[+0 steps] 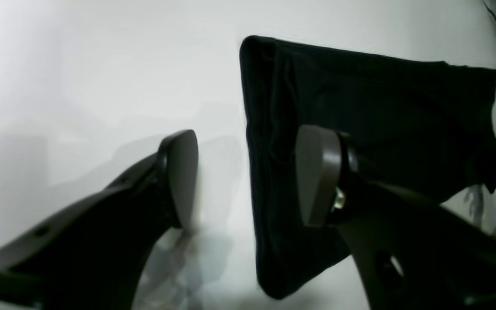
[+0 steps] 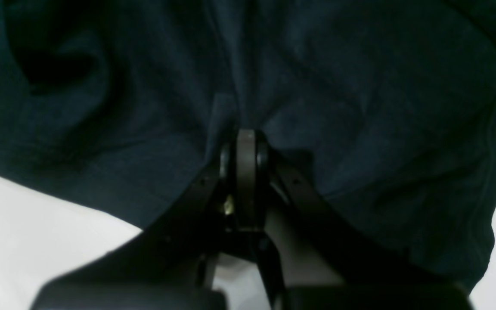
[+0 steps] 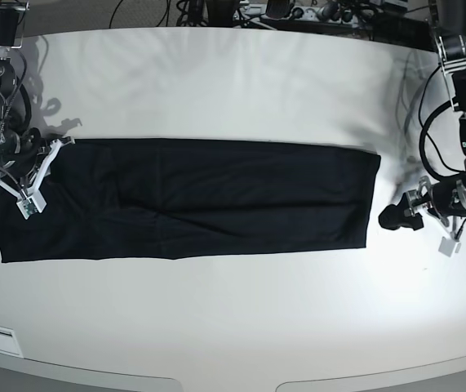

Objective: Fold the T-shirt properly
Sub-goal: 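Grasp the strip's end with the left gripper, then fold the strip end with the left gripper toward the right gripper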

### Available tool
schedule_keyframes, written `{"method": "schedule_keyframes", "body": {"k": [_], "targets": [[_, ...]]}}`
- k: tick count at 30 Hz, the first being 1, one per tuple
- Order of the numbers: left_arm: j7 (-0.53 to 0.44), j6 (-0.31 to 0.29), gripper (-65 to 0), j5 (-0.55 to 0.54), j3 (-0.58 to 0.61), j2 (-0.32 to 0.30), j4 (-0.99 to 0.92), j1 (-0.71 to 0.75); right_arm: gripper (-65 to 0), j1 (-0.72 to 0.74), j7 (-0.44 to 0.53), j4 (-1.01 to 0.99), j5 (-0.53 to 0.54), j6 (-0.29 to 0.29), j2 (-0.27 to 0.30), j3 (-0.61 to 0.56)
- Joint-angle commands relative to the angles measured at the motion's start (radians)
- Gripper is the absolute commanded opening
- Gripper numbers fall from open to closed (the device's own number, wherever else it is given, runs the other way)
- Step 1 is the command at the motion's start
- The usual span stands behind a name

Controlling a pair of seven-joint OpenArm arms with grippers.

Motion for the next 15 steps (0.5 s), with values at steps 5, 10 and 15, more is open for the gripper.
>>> {"method": "schedule_keyframes", "body": {"k": [5, 10, 15], "targets": [[0.0, -0.01, -27.3, -0.036, -0.01, -0.019, 0.013, 0.023, -65.0, 0.016, 0.012, 0.014, 0.01, 0.002, 0.02, 0.011], [-0.002, -0.01, -27.3, -0.044, -0.01, -0.016, 0.013, 0.06, -65.0, 0.016, 0.011, 0.014, 0.01, -0.009, 0.02, 0.011], [-0.017, -0.01, -27.3, -0.045, -0.01, -0.008, 0.013, 0.062, -65.0, 0.016, 0.011, 0.014, 0.011, -0.009, 0.02, 0.011]]}}
